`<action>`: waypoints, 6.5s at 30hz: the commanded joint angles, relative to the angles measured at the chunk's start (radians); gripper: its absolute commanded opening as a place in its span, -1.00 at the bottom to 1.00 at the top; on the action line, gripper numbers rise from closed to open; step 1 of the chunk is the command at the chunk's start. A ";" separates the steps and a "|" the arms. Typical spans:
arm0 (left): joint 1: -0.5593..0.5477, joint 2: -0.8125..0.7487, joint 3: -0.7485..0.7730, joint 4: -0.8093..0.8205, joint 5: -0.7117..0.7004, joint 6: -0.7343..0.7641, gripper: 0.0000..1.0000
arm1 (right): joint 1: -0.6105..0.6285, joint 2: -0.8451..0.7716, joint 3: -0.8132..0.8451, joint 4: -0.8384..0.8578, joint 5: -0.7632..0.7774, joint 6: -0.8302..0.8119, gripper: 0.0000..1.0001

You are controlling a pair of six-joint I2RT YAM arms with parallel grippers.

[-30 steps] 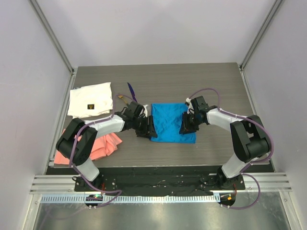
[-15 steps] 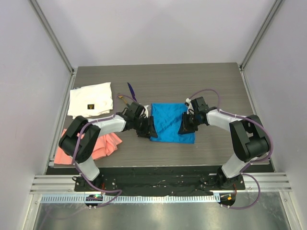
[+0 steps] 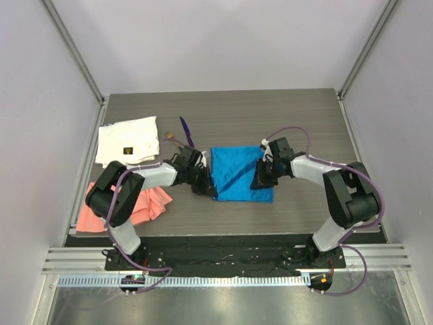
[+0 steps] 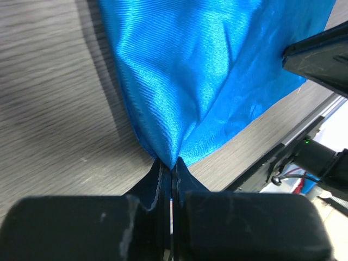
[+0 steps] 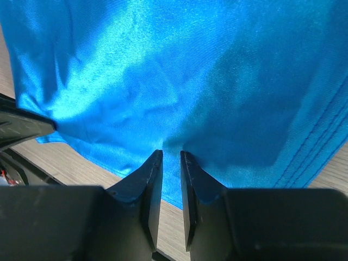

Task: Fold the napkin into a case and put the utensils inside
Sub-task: Pick up the lower triangle-folded napkin from the center of the board.

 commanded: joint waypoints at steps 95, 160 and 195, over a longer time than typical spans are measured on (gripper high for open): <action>0.083 -0.037 -0.041 -0.001 0.125 -0.016 -1.00 | 0.095 -0.333 -0.079 -0.052 0.110 0.092 0.92; 0.081 -0.074 -0.170 0.186 0.136 -0.138 -0.83 | 0.145 -0.311 -0.280 -0.040 0.387 0.360 -0.93; 0.086 -0.407 -0.323 0.145 0.170 -0.446 -0.99 | 0.064 -0.502 -0.305 -0.169 0.002 0.366 -0.98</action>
